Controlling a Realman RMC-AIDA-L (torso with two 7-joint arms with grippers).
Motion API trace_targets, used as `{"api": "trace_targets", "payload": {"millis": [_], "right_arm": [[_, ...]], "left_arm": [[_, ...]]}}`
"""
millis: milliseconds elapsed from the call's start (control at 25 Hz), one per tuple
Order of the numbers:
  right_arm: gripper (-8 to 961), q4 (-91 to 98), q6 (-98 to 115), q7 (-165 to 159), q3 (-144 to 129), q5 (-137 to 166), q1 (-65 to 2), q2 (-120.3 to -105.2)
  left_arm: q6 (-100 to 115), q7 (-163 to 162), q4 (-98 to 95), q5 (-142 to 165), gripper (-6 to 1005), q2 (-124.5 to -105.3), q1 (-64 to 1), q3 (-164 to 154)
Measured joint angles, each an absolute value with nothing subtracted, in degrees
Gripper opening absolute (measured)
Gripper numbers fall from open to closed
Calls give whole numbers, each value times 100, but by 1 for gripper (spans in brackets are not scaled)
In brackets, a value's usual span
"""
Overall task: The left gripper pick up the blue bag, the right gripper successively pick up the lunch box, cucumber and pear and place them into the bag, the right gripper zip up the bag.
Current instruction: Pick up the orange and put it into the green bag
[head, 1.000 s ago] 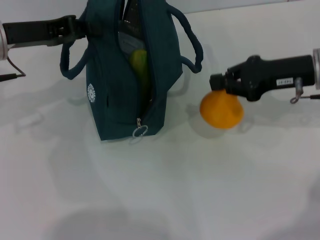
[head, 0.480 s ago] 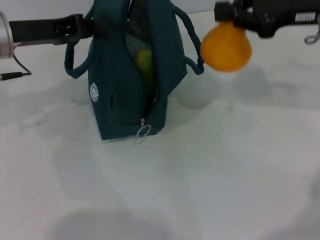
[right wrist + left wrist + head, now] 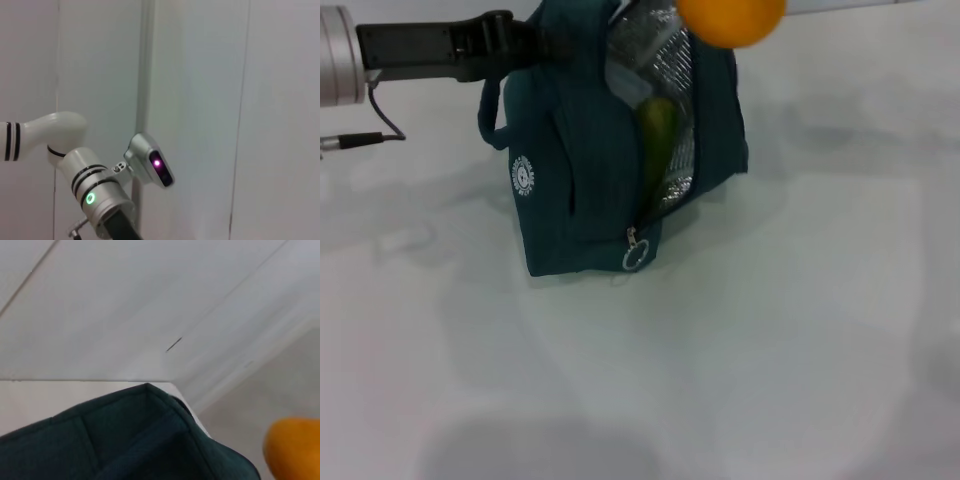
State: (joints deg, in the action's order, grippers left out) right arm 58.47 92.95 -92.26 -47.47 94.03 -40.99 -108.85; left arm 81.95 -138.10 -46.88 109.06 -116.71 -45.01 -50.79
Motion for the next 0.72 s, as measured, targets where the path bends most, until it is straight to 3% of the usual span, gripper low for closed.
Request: {"api": "trace_targets", "payload": {"millis": [200, 240, 400, 720], "right_arm": [[76, 5781, 9248, -9184, -4810, 9480, -4314, -10912], [78, 5716, 9145, -9118, -4825, 9695, -4384, -11009], [83, 5526, 9016, -8946, -4893, 9914, -4466, -11159], [93, 5043, 8689, -8451, -5243, 9938, -4533, -11347]], "left_arm": [[8203, -13832, -4665, 10837, 46, -11664, -4513, -5048], [8203, -13853, -4664, 10827, 46, -11665, -4518, -5047], [8203, -13935, -4656, 10686, 46, -11675, -4530, -5074], [8290, -14021, -4579, 10581, 46, -11685, -4530, -5092]]}}
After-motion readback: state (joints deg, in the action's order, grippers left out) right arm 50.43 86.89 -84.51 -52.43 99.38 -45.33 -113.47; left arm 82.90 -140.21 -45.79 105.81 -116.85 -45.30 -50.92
